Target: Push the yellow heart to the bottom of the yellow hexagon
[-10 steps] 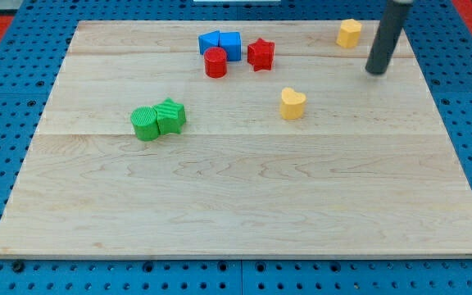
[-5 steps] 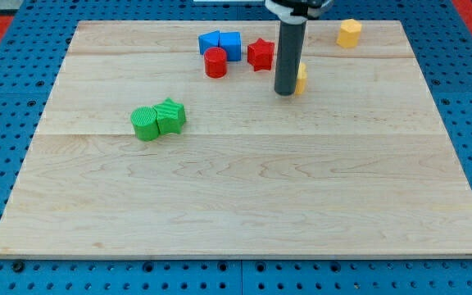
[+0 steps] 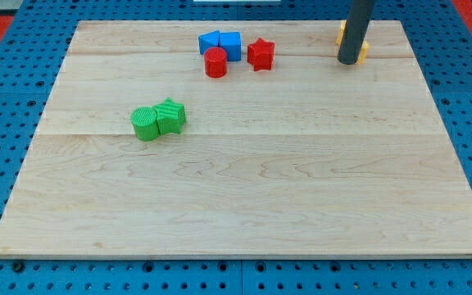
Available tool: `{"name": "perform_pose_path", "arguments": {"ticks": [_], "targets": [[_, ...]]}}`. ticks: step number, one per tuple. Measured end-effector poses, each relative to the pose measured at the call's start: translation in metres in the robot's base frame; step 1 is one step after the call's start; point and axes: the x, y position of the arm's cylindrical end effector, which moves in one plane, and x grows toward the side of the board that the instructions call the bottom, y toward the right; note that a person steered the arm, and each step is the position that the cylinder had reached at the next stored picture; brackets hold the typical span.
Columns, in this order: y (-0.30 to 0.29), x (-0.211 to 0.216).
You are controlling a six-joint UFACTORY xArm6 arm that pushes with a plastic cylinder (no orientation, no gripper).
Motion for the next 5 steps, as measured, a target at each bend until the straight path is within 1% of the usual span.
{"name": "perform_pose_path", "arguments": {"ticks": [1,2,3,4,5], "targets": [[0.001,0.011],[0.007,0.009],[0.019,-0.005],[-0.007,0.011],[-0.071,0.045]]}}
